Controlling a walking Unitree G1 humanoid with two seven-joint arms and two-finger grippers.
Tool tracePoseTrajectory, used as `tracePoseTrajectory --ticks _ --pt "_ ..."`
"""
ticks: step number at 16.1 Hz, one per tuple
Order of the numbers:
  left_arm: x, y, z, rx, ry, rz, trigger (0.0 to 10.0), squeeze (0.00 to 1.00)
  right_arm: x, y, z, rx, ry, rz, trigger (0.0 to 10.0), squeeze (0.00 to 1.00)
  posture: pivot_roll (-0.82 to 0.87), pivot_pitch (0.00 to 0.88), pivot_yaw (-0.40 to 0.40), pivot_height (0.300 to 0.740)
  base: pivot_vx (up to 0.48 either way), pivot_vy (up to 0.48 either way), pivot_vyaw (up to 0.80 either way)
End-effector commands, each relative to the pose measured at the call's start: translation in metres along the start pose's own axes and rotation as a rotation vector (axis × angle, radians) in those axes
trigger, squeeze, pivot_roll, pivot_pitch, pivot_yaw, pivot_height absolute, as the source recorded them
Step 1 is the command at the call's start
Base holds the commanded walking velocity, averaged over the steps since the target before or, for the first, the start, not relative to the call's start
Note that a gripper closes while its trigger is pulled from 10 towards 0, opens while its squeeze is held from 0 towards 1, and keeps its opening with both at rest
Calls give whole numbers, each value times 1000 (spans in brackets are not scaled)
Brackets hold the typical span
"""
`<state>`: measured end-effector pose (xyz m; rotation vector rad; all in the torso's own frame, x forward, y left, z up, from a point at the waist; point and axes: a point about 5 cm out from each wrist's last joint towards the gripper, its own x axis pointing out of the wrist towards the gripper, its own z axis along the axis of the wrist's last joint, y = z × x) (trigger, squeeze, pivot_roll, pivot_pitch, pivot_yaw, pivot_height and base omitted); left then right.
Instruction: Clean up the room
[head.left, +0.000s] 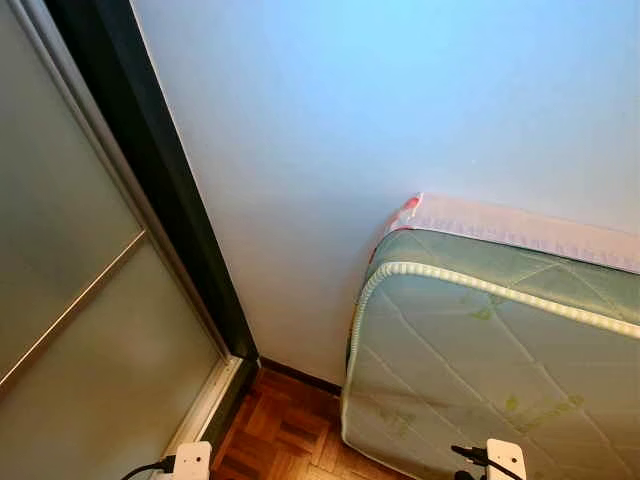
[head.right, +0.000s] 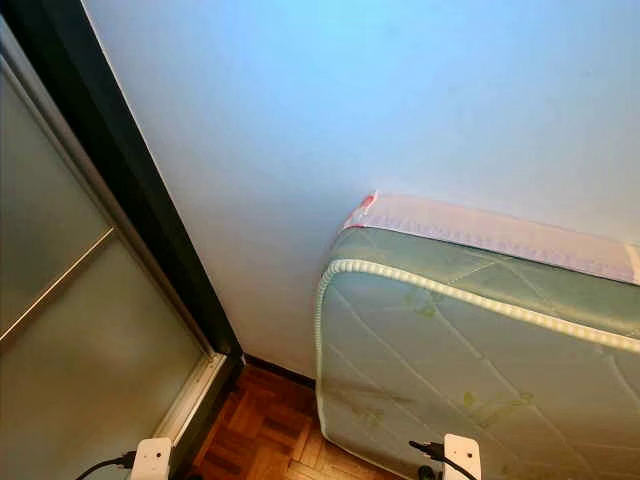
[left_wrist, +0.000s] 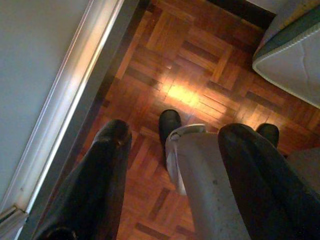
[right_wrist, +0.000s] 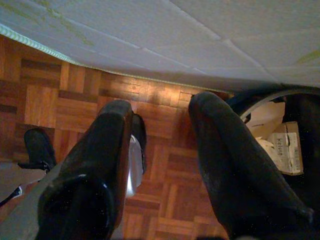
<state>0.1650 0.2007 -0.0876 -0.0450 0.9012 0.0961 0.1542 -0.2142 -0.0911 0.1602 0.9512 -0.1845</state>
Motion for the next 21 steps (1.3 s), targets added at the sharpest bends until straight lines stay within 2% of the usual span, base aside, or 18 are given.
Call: tracePoseTrajectory --ticks 1,12,14,16,21 --pt "-7 30 -12 144 112 -14 10000 0 -11 -16 -36 -45 142 24 10000 0 38 0 4 740 0 0 0" --pt "-6 30 -12 145 112 -15 10000 0 -11 -15 -36 -52 146 26 10000 0 38 0 5 740 0 0 0" --pt "-7 28 -13 152 110 -27 10000 0 -10 -18 -30 -33 129 23 10000 0 39 0 8 740 0 0 0" --pt "-6 27 -13 150 110 -28 10000 0 -11 -19 -34 -34 135 23 10000 0 39 0 6 740 0 0 0" --pt "-6 25 -12 149 109 -36 10000 0 -11 -3 -42 -38 149 45 10000 0 39 0 0 740 0 0 0"
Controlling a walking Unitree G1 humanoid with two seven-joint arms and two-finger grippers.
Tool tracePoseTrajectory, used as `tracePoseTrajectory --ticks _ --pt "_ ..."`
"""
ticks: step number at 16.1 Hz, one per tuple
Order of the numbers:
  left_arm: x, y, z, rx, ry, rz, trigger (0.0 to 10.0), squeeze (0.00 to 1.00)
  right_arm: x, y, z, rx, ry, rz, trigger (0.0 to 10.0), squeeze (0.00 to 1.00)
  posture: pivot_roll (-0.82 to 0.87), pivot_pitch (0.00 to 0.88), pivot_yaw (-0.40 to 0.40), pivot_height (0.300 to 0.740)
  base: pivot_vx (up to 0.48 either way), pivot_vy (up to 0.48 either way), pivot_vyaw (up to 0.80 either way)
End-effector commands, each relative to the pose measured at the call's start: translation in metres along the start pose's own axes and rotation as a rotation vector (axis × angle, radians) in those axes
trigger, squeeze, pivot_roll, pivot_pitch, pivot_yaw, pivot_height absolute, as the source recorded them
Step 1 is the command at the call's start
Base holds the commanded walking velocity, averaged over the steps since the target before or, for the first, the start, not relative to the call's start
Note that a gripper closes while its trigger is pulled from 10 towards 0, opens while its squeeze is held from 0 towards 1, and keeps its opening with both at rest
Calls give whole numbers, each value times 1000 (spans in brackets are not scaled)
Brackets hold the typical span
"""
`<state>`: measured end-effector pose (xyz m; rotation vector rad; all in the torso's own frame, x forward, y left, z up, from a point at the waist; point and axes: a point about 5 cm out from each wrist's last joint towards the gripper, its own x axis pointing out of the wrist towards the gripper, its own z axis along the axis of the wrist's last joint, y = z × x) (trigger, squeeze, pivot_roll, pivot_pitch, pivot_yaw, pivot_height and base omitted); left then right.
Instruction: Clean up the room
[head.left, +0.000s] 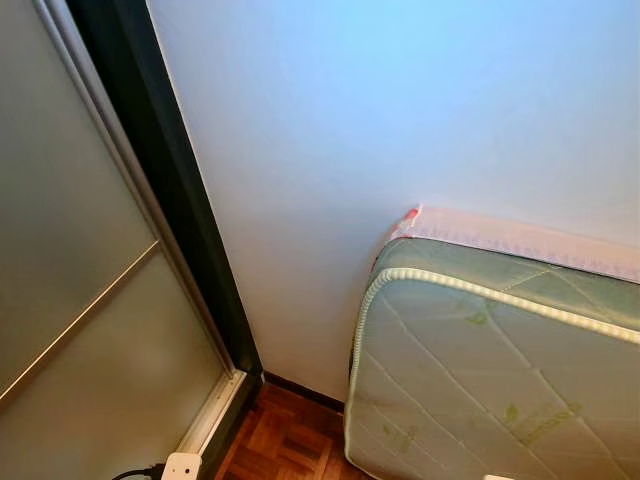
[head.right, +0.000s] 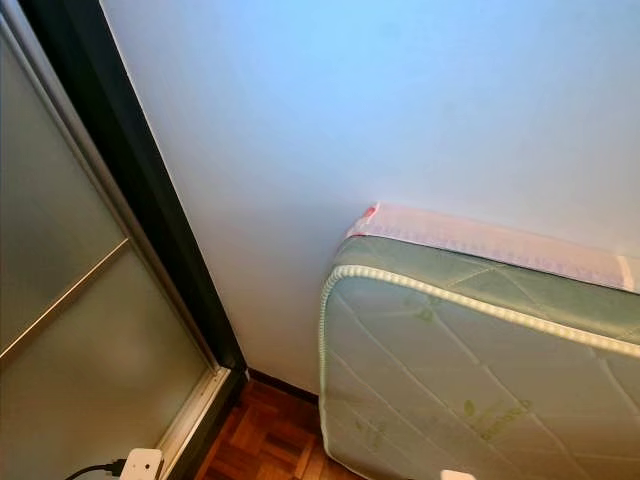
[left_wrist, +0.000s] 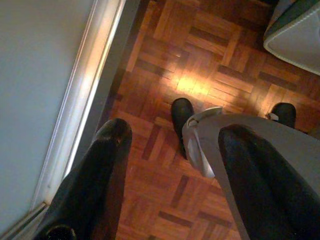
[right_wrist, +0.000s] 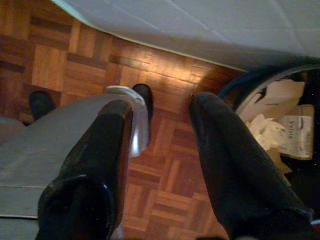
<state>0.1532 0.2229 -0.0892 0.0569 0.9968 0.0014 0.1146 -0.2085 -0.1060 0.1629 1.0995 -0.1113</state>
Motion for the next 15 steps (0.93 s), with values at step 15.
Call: tracePoseTrajectory --ticks 15 --pt "-2 -3 -11 -19 31 7 10000 0 3 14 -1 -32 23 0 10000 0 40 0 -16 740 0 0 -31"
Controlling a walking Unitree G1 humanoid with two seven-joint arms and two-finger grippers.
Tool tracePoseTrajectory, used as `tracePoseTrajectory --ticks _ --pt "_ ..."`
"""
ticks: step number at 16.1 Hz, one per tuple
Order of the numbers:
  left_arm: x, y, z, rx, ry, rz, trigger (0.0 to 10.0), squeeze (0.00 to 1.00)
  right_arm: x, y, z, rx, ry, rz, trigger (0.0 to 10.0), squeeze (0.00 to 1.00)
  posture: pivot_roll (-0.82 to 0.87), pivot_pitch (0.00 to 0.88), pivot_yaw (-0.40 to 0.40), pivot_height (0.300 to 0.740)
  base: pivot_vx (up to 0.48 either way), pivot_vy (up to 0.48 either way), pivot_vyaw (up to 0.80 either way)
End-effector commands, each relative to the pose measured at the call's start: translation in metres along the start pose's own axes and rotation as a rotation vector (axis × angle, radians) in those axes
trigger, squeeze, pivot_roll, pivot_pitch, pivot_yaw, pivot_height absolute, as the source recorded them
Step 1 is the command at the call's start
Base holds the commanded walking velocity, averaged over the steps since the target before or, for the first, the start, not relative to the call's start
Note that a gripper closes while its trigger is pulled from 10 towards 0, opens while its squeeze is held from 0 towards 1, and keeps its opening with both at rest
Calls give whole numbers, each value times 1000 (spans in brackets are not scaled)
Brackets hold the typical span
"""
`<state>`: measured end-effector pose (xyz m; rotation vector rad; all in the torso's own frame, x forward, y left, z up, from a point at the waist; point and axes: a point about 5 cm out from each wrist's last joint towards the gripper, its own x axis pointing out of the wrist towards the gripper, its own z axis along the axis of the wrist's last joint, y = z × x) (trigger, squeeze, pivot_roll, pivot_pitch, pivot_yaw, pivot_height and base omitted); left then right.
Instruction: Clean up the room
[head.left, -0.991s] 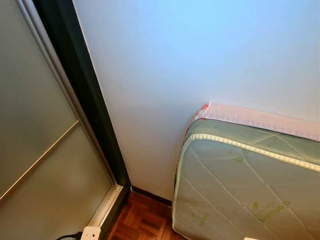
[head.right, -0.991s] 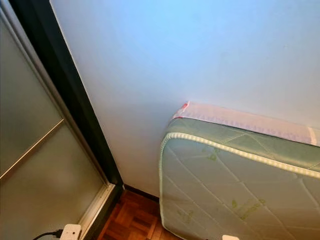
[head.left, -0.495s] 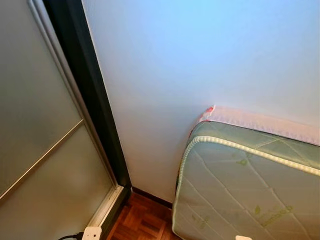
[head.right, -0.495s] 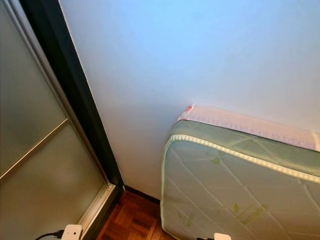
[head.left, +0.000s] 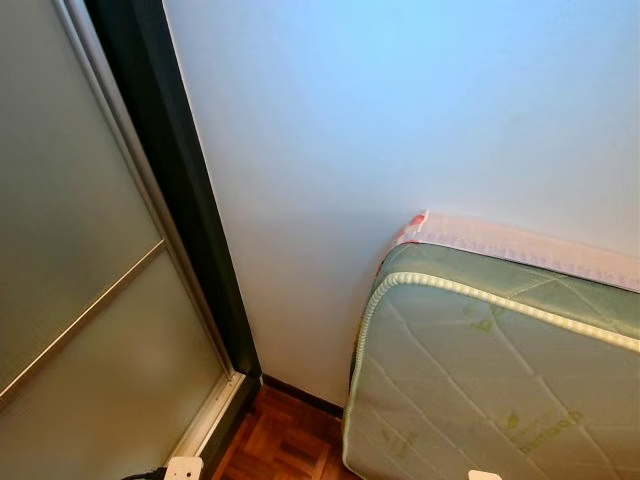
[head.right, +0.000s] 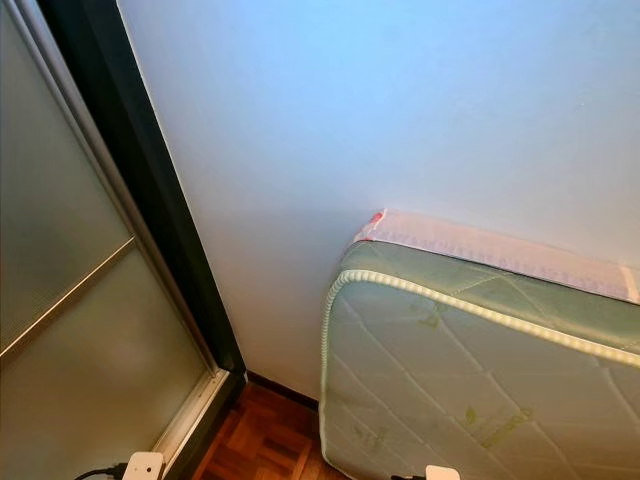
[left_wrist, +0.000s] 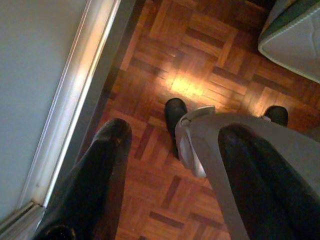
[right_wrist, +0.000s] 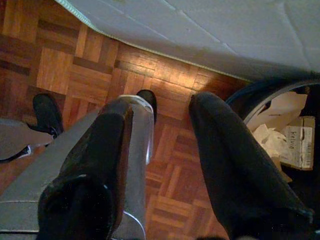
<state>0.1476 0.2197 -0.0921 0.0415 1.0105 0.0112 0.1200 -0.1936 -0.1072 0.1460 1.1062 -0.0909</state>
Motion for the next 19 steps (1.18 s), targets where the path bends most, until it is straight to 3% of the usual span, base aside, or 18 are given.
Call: tracePoseTrajectory --ticks 1,16,19 --pt "-1 0 -5 0 18 6 10000 0 0 -1 -3 -14 19 -5 10000 0 41 0 -15 740 0 0 -538" --pt "-3 6 -11 -7 32 14 10000 0 -1 -2 -4 -40 38 6 10000 0 43 0 -17 740 0 0 -757" --pt "-7 14 -18 -18 41 24 10000 0 0 -3 -1 -18 12 1 10000 0 43 0 -17 740 0 0 0"
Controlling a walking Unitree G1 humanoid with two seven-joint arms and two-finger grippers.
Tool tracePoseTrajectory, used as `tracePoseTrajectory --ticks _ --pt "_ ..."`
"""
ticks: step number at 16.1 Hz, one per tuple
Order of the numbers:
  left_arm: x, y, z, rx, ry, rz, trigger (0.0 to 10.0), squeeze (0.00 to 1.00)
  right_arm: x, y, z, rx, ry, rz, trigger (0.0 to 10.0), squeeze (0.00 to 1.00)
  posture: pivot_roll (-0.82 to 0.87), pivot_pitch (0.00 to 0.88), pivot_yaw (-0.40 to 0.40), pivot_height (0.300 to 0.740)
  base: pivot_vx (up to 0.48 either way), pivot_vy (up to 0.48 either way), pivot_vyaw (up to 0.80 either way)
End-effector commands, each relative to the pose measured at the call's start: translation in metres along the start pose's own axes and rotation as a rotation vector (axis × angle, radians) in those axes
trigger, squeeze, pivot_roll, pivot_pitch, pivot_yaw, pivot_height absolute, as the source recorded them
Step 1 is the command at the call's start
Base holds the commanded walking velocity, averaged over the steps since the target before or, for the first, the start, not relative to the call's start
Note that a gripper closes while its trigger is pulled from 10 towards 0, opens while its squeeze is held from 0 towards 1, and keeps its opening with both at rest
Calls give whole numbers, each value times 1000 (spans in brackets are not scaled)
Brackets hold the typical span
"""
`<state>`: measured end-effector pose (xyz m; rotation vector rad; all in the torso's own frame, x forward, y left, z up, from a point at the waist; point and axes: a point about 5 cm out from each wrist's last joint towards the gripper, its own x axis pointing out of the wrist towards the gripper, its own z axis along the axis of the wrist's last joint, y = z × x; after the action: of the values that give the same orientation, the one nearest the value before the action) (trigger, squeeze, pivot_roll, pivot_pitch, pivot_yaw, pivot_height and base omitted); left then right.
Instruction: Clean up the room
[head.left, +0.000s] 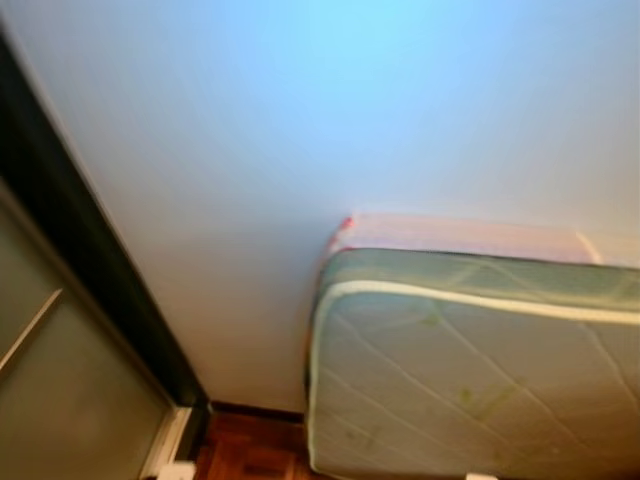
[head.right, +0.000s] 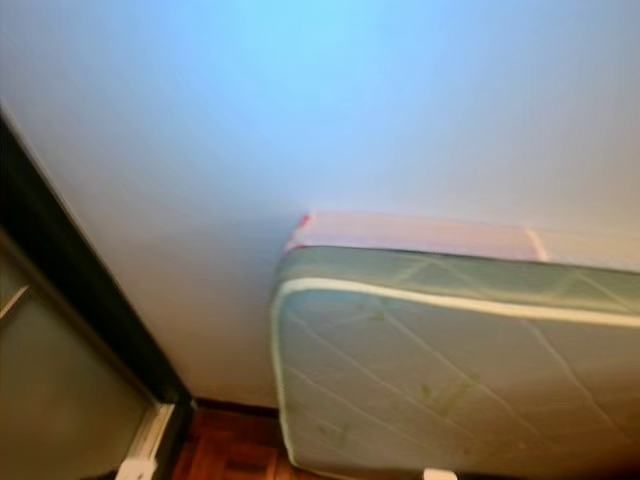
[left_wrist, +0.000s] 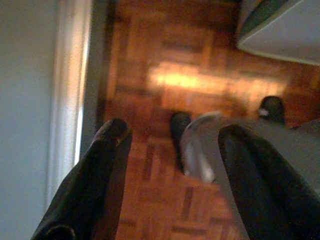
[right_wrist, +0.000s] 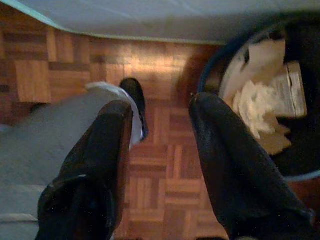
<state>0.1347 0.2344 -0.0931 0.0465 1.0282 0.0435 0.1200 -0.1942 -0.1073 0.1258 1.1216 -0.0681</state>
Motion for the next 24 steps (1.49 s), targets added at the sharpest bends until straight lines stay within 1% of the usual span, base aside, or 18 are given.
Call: tracePoseTrajectory --ticks 1,5,9,11,12,17,24 --pt "-2 2 -7 -9 24 -3 10000 0 0 -2 1 14 -7 -4 10000 0 44 0 -18 740 0 0 0" --pt "-3 4 -11 -12 36 5 10000 0 0 -3 1 29 -8 -9 10000 0 47 0 -19 740 0 0 0" --pt "0 -7 -8 -14 31 -7 10000 0 0 -4 1 37 -6 -15 10000 0 45 0 -21 740 0 0 0" --pt "0 -7 -7 -16 29 -8 10000 0 0 -3 1 37 -5 -12 10000 0 44 0 -22 740 -244 0 -341" --pt "0 -7 -8 -16 30 -6 10000 0 0 -3 0 23 5 -10 10000 0 44 0 -22 740 -244 0 -750" --pt "-2 0 -12 -22 35 4 10000 0 0 -3 1 35 -13 -12 10000 0 47 0 -22 740 -244 0 0" --pt "-3 2 -15 -25 44 10 10000 0 0 -3 1 37 -7 -19 10000 0 46 0 -23 740 -243 0 0"
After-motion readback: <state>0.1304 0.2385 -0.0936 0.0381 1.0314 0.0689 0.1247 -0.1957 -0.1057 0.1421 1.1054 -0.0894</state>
